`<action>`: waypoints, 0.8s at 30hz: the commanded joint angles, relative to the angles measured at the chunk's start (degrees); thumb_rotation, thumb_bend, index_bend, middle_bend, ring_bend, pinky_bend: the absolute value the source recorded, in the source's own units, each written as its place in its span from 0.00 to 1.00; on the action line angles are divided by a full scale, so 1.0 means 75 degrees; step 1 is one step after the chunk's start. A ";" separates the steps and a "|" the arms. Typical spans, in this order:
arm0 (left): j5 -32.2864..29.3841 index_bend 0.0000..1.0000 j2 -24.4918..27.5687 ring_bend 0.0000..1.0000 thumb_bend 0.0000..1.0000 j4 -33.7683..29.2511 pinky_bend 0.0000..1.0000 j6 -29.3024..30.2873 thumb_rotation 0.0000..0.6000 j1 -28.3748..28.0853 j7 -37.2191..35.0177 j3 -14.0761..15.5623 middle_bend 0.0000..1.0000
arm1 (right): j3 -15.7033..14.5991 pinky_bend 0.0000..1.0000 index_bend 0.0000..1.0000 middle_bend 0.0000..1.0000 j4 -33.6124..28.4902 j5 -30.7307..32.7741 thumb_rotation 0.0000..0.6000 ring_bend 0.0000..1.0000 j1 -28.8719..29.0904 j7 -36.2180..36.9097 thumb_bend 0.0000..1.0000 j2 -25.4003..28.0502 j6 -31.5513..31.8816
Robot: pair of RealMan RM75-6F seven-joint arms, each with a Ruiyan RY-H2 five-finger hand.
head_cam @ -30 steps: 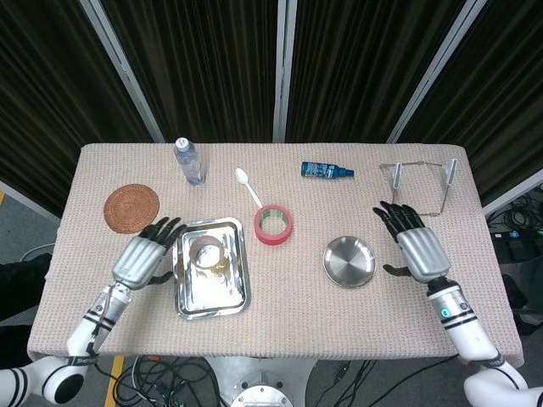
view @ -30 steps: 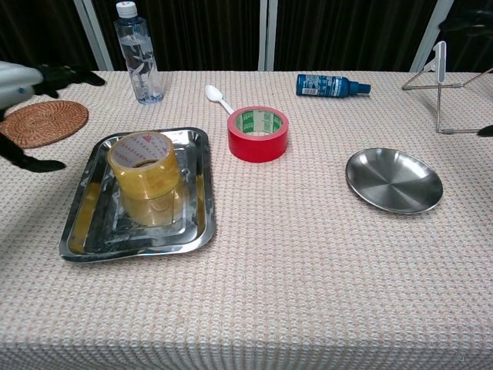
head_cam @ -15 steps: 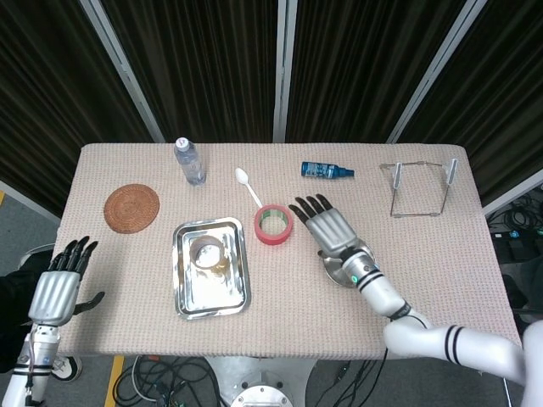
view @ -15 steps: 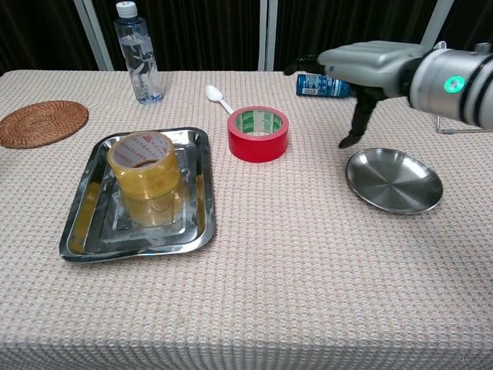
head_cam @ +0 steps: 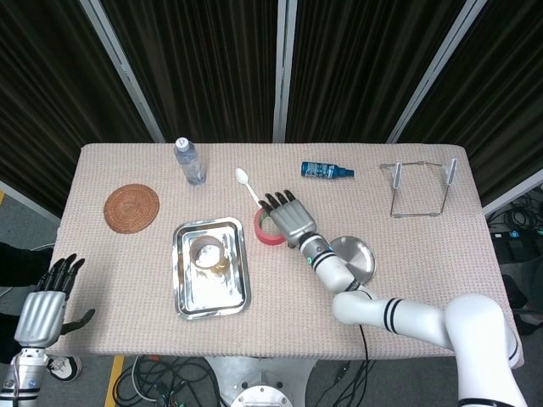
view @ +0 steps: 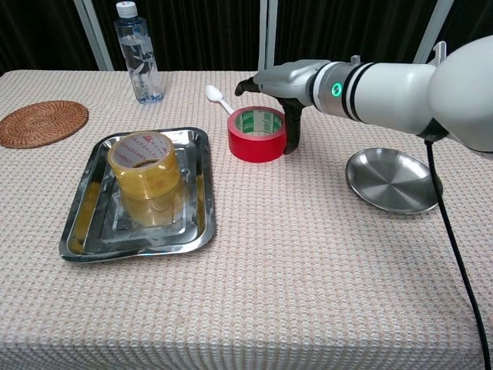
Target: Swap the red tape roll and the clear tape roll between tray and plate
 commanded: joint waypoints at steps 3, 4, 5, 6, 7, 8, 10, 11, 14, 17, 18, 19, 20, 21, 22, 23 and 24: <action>0.0130 0.05 0.0004 0.00 0.15 0.0038 0.17 -0.0137 1.00 0.0046 -0.0064 -0.0038 0.01 | -0.0144 0.00 0.00 0.00 0.0588 0.0392 1.00 0.00 0.0358 0.0200 0.00 -0.0318 -0.0411; 0.0154 0.05 0.0002 0.00 0.15 0.0044 0.17 -0.0155 1.00 0.0056 -0.0070 -0.0046 0.01 | -0.0180 0.00 0.00 0.00 0.0662 0.0441 1.00 0.00 0.0403 0.0213 0.00 -0.0352 -0.0434; 0.0179 0.05 0.0000 0.00 0.15 0.0050 0.17 -0.0168 1.00 0.0065 -0.0072 -0.0054 0.01 | -0.0216 0.00 0.00 0.00 0.0727 0.0491 1.00 0.00 0.0446 0.0225 0.00 -0.0383 -0.0457; 0.0205 0.05 -0.0003 0.00 0.15 0.0057 0.17 -0.0177 1.00 0.0079 -0.0064 -0.0072 0.01 | -0.0261 0.00 0.00 0.00 0.0804 0.0553 1.00 0.00 0.0500 0.0240 0.00 -0.0420 -0.0478; 0.0225 0.05 -0.0002 0.00 0.15 0.0058 0.17 -0.0174 1.00 0.0092 -0.0065 -0.0088 0.01 | -0.0295 0.00 0.00 0.00 0.0854 0.0592 1.00 0.00 0.0536 0.0246 0.00 -0.0445 -0.0481; 0.0240 0.05 0.0002 0.00 0.15 0.0055 0.17 -0.0168 1.00 0.0107 -0.0079 -0.0107 0.01 | -0.0328 0.00 0.00 0.00 0.0890 0.0627 1.00 0.00 0.0565 0.0255 0.01 -0.0464 -0.0476; 0.0279 0.05 0.0021 0.00 0.15 0.0032 0.17 -0.0148 1.00 0.0137 -0.0108 -0.0150 0.01 | -0.0387 0.00 0.00 0.03 0.0919 0.0647 1.00 0.00 0.0604 0.0289 0.03 -0.0485 -0.0393; 0.0297 0.05 0.0030 0.00 0.15 0.0020 0.17 -0.0140 1.00 0.0150 -0.0116 -0.0166 0.01 | -0.0399 0.00 0.00 0.06 0.0917 0.0619 1.00 0.00 0.0605 0.0321 0.05 -0.0487 -0.0329; 0.0367 0.05 0.0062 0.00 0.15 -0.0017 0.17 -0.0144 1.00 0.0179 -0.0125 -0.0200 0.01 | -0.0405 0.01 0.00 0.20 0.0837 0.0432 1.00 0.08 0.0554 0.0500 0.10 -0.0457 -0.0107; 0.0432 0.05 0.0086 0.00 0.15 -0.0078 0.17 -0.0155 1.00 0.0204 -0.0174 -0.0230 0.01 | -0.0424 0.04 0.00 0.30 0.0605 0.0143 1.00 0.18 0.0440 0.0693 0.14 -0.0303 0.0128; 0.0452 0.05 0.0100 0.00 0.15 -0.0101 0.17 -0.0164 1.00 0.0209 -0.0188 -0.0246 0.01 | -0.0426 0.05 0.00 0.32 0.0440 0.0029 1.00 0.20 0.0373 0.0769 0.15 -0.0192 0.0247; 0.0466 0.05 0.0114 0.00 0.15 -0.0123 0.17 -0.0175 1.00 0.0211 -0.0191 -0.0257 0.01 | -0.0432 0.06 0.00 0.33 0.0284 -0.0051 1.00 0.22 0.0313 0.0819 0.15 -0.0088 0.0349; 0.0480 0.05 0.0130 0.00 0.15 -0.0145 0.17 -0.0184 1.00 0.0213 -0.0195 -0.0267 0.01 | -0.0433 0.06 0.00 0.35 0.0099 -0.0141 1.00 0.23 0.0248 0.0864 0.15 0.0038 0.0469; 0.0503 0.05 0.0144 0.00 0.15 -0.0172 0.17 -0.0189 1.00 0.0216 -0.0210 -0.0284 0.01 | -0.0438 0.06 0.00 0.35 -0.0209 -0.0274 1.00 0.24 0.0142 0.0932 0.15 0.0239 0.0642; 0.0522 0.05 0.0148 0.00 0.15 -0.0186 0.17 -0.0193 1.00 0.0216 -0.0223 -0.0296 0.01 | -0.0449 0.06 0.00 0.36 -0.0484 -0.0384 1.00 0.24 0.0044 0.0983 0.15 0.0414 0.0795; 0.0539 0.05 0.0149 0.00 0.15 -0.0194 0.17 -0.0199 1.00 0.0217 -0.0227 -0.0307 0.01 | -0.0470 0.06 0.00 0.37 -0.0787 -0.0506 1.00 0.25 -0.0066 0.1021 0.15 0.0609 0.0971; 0.0558 0.05 0.0146 0.00 0.15 -0.0194 0.17 -0.0212 1.00 0.0217 -0.0222 -0.0322 0.01 | -0.0516 0.06 0.00 0.37 -0.1221 -0.0666 1.00 0.25 -0.0230 0.1048 0.15 0.0893 0.1231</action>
